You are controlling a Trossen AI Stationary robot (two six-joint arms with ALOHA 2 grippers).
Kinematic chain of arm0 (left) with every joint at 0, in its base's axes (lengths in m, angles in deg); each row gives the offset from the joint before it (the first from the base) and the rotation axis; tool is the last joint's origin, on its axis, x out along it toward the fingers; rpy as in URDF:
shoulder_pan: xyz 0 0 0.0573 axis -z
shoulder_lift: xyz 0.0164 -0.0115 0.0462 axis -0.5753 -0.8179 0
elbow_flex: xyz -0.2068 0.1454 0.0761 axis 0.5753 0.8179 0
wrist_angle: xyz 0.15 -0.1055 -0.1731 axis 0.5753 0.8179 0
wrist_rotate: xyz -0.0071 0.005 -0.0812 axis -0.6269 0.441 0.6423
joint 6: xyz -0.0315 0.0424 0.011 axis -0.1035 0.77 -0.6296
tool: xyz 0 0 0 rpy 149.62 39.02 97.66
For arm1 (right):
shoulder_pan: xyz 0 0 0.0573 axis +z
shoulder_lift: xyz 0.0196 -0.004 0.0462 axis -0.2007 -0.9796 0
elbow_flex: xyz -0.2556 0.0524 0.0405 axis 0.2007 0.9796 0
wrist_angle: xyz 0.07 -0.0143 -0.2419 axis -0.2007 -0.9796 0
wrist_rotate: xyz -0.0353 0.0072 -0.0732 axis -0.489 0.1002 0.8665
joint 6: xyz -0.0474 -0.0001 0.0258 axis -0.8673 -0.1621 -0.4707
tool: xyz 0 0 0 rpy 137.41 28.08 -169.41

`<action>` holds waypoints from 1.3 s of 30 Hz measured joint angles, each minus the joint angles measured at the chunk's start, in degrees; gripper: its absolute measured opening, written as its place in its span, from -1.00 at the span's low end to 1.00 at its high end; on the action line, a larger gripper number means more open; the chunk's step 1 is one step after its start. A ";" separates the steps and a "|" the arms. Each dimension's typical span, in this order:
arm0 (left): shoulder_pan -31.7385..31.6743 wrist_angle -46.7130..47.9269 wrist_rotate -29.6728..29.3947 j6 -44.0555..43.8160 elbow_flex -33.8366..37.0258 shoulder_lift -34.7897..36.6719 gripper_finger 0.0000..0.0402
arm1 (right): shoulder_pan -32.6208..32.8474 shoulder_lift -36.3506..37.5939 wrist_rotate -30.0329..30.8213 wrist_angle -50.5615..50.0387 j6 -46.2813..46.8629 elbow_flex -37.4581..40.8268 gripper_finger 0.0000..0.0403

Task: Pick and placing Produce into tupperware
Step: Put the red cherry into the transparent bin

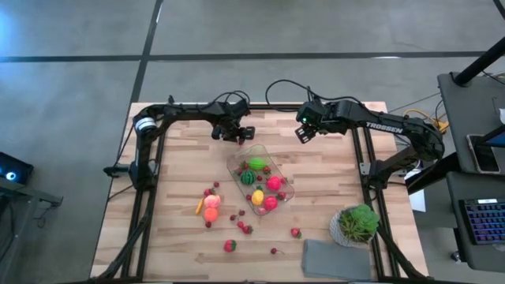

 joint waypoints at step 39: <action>2.86 -2.61 -5.54 3.26 0.07 1.41 -0.63 | 0.00 0.00 1.55 -0.16 -0.94 0.13 0.21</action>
